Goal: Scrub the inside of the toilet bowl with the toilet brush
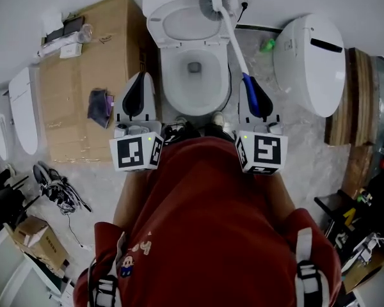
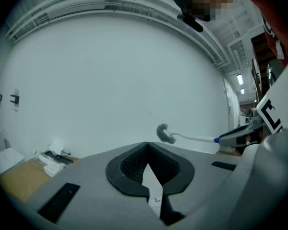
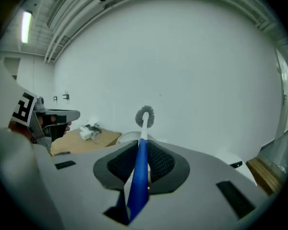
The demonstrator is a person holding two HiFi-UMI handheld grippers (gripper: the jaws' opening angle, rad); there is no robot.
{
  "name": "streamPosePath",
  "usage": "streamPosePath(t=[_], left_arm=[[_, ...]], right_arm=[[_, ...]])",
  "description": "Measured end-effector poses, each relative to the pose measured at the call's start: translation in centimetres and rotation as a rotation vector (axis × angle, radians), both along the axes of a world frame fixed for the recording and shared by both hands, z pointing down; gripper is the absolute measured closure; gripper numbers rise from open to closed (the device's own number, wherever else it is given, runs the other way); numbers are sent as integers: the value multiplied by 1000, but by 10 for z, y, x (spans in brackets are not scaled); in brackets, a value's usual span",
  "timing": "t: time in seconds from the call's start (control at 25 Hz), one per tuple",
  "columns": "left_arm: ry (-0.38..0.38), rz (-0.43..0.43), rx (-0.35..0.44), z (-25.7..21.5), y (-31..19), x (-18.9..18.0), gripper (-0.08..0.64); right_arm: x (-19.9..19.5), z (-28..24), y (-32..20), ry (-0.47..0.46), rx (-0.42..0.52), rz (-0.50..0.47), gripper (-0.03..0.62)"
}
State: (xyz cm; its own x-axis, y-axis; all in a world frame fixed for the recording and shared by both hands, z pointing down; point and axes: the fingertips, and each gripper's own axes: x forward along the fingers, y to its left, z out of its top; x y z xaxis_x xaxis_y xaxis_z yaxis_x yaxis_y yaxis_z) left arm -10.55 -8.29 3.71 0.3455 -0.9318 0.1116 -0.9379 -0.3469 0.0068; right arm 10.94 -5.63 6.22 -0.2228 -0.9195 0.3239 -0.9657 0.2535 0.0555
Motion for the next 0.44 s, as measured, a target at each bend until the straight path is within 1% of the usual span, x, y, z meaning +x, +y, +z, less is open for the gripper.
streamPosePath(t=[0.04, 0.12, 0.28, 0.44], left_arm=[[-2, 0, 11, -4, -2, 0, 548], [0, -1, 27, -12, -5, -1, 548], [-19, -3, 68, -24, -9, 2, 548], [-25, -11, 91, -31, -8, -3, 548]], right_arm=[[-1, -11, -4, 1, 41, 3, 531], [-3, -25, -13, -8, 88, 5, 531], [-5, -40, -24, -9, 133, 5, 531], [-12, -53, -28, -1, 185, -3, 531]])
